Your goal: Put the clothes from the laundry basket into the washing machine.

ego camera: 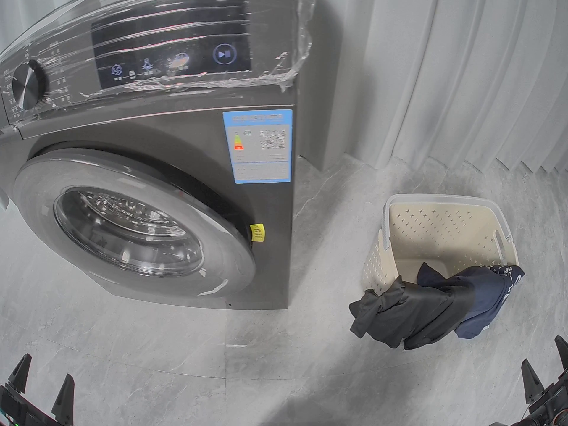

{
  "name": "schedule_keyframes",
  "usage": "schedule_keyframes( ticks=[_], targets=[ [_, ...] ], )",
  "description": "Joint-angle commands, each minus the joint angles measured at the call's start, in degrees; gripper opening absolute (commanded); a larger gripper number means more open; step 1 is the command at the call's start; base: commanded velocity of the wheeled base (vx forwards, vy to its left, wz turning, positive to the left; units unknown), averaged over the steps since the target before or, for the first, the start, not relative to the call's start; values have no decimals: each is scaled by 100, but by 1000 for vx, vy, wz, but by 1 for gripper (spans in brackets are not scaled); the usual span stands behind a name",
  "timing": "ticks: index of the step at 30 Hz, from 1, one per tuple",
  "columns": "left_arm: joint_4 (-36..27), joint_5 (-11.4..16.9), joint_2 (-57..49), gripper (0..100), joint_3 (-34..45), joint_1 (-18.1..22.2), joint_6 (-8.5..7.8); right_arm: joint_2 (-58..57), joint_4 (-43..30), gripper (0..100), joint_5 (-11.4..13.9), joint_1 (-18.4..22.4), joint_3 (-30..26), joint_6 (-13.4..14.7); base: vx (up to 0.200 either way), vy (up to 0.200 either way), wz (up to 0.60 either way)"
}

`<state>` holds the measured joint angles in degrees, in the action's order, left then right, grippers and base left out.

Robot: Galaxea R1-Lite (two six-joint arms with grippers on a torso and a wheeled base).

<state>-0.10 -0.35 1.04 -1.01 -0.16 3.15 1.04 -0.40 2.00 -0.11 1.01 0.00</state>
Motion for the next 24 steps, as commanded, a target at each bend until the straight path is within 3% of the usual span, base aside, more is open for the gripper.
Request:
schedule_keyframes(
  ticks=[1,16,24],
  targets=[
    [1,0,-86,100,92,-2,2,-51,-4,100,2,-7,-101,0,0,200,0],
    [1,0,-86,100,92,-2,2,-51,-4,100,2,2,-92,0,0,0,0],
    [1,0,-86,100,92,-2,2,-51,-4,100,2,2,-92,-9,0,200,0]
  ],
)
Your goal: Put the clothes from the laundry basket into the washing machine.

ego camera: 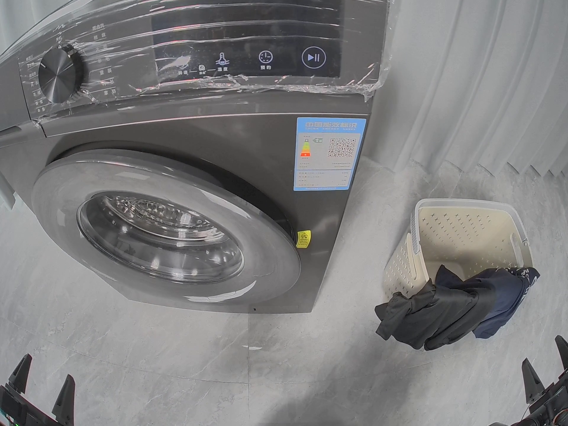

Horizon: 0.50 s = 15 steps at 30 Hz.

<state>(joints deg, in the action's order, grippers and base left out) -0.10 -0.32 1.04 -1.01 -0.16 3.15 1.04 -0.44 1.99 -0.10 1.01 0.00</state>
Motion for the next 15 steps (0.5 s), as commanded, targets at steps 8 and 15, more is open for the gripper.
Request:
schedule_keyframes(
  ticks=[8,15],
  targets=[
    [1,-3,-86,100,101,-2,2,-51,0,100,3,-8,-101,0,0,200,0],
    [1,5,-86,100,101,-2,2,-51,0,100,3,-8,-101,0,0,200,0]
  ],
)
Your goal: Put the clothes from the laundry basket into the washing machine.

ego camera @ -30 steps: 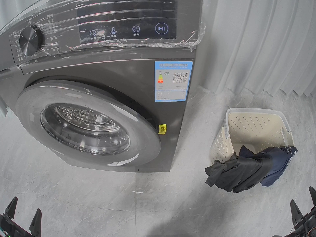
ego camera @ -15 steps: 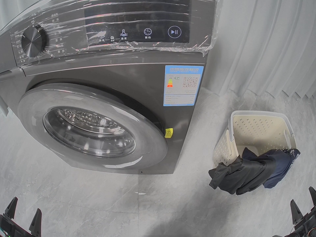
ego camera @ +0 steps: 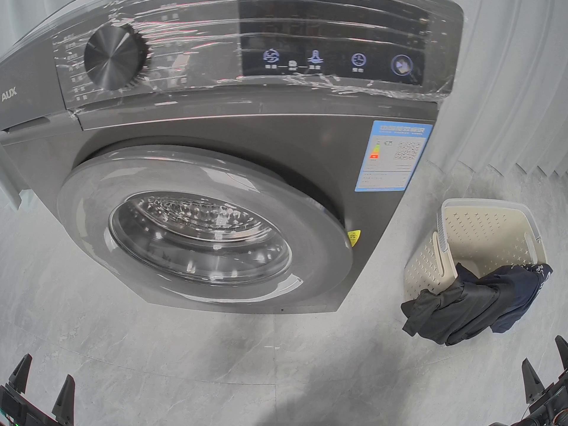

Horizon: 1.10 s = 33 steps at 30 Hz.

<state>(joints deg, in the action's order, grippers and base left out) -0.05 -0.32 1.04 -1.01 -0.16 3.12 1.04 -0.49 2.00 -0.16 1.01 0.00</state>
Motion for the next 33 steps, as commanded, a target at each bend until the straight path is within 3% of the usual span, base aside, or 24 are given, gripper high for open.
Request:
schedule_keyframes(
  ticks=[1,15,33],
  targets=[
    [-4,-3,-86,100,92,-2,4,-51,5,100,2,-2,-101,0,0,200,0],
    [-4,-3,-86,100,101,-2,4,-51,5,100,2,-2,-92,0,0,0,0],
    [-4,-3,-86,100,101,-2,4,-51,5,100,2,-2,-92,0,0,200,0]
  ],
)
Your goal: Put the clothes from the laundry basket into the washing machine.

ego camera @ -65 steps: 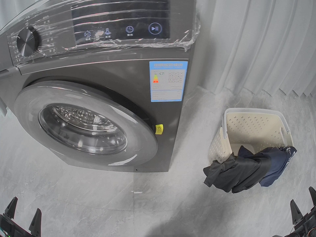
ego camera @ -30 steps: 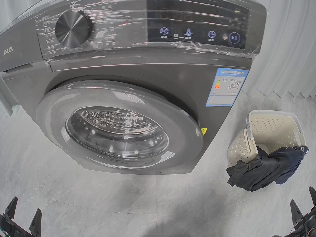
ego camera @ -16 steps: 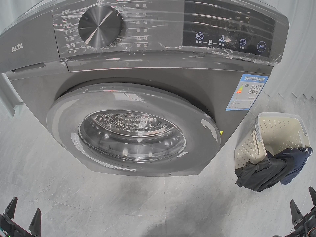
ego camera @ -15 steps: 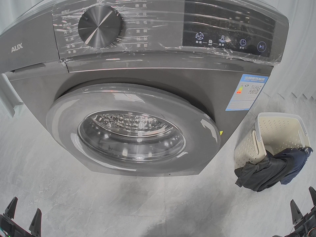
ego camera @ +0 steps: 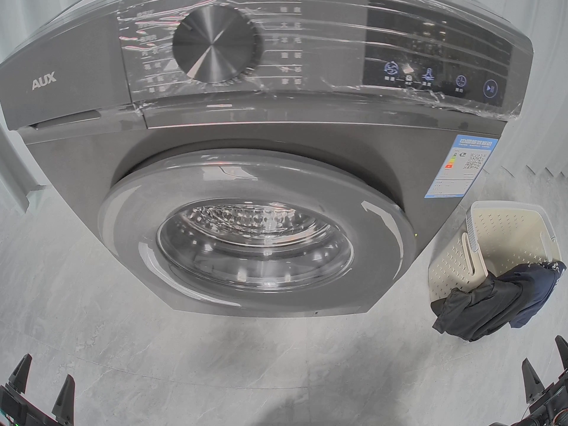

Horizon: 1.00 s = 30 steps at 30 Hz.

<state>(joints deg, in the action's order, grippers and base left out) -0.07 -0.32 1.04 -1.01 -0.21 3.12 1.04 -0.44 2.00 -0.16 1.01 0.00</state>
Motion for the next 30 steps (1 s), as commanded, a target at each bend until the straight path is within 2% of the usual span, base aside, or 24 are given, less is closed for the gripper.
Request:
schedule_keyframes(
  ticks=[1,22,30],
  targets=[
    [-1,-3,-86,100,101,3,4,-51,0,100,2,-2,-101,0,0,200,0],
    [-1,-3,-86,100,92,3,4,-42,9,100,20,7,-101,-9,0,0,0],
    [-1,-3,-86,100,92,3,-4,-42,0,100,-51,25,-101,-9,0,0,0]
  ],
)
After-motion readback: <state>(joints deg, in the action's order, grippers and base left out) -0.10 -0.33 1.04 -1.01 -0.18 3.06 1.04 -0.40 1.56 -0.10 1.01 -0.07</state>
